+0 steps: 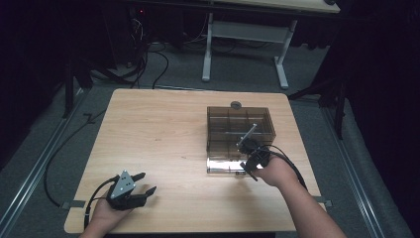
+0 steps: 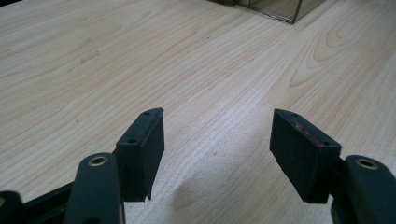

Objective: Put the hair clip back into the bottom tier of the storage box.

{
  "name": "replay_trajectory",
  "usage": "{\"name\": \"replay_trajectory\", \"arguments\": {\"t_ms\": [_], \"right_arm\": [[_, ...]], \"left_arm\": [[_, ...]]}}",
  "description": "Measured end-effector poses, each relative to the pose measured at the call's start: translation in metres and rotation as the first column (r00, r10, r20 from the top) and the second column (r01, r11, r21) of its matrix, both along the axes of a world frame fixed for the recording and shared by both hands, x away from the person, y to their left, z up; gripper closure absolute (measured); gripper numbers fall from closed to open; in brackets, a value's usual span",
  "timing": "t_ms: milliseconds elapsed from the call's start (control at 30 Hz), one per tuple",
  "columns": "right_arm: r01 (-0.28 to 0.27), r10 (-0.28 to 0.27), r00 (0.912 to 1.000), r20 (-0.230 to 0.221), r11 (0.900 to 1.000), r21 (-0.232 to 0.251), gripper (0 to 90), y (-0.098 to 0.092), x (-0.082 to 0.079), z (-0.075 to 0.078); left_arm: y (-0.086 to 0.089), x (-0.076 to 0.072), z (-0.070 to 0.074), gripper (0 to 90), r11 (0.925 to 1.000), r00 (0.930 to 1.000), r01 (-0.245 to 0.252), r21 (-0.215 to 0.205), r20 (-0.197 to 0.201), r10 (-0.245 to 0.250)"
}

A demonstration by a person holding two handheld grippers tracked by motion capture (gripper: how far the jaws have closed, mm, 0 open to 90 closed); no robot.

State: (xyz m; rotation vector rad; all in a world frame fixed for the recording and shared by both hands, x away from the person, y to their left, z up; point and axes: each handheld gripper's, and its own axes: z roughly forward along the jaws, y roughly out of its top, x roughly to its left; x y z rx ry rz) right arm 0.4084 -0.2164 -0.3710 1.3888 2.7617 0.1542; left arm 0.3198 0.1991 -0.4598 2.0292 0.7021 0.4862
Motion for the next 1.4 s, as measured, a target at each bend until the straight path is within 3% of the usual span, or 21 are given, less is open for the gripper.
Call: {"name": "replay_trajectory", "arguments": {"t_ms": [500, 600, 700, 733, 900, 967, 1033, 1067, 1400], "right_arm": [[-0.040, 0.040, 0.9991, 0.012, 0.999, 0.002, 82.3, 0.011, 0.027, 0.000], [-0.017, 0.017, 0.9998, 0.010, 1.000, -0.003, 82.3, 0.013, 0.029, 0.001], [-0.059, 0.059, 0.9979, 0.026, 0.998, 0.000, 82.3, 0.013, 0.036, -0.002], [-0.039, 0.039, 0.9991, 0.017, 0.999, 0.006, 82.3, 0.014, 0.039, -0.004], [-0.046, 0.046, 0.9987, 0.021, 0.999, -0.001, 82.3, 0.014, 0.046, -0.010], [-0.054, 0.054, 0.9983, 0.021, 0.999, 0.004, 82.2, 0.013, 0.048, -0.011], [-0.022, 0.022, 0.9997, 0.010, 1.000, 0.001, 82.2, 0.015, 0.047, -0.011], [-0.067, 0.067, 0.9975, 0.023, 0.998, 0.004, 82.2, 0.014, 0.050, -0.013], [-0.090, 0.090, 0.9958, 0.018, 0.996, -0.005, 82.3, 0.015, 0.049, -0.017]], "left_arm": [[0.000, 0.000, 0.000, 35.9, 1.0000, 1.0000, 0.005, -0.001, -0.003, -0.005], [0.000, 0.000, 0.000, 35.9, 1.0000, 1.0000, 0.005, -0.001, -0.004, -0.005], [0.000, 0.000, 0.000, 36.0, 1.0000, 1.0000, 0.006, -0.001, -0.007, -0.006], [0.000, 0.000, 0.000, 36.1, 1.0000, 1.0000, 0.007, 0.000, -0.007, -0.007], [0.000, 0.001, 0.000, 36.1, 1.0000, 0.9999, 0.005, -0.001, -0.011, -0.005], [0.000, 0.001, 0.000, 36.1, 1.0000, 0.9999, 0.005, -0.003, -0.012, -0.005], [0.000, 0.001, 0.000, 36.1, 1.0000, 0.9999, 0.005, -0.003, -0.013, -0.005], [0.000, 0.001, 0.000, 36.1, 1.0000, 0.9999, 0.004, -0.006, -0.011, -0.004], [0.000, 0.001, 0.000, 36.1, 1.0000, 0.9999, 0.006, -0.001, -0.014, -0.006]]}}
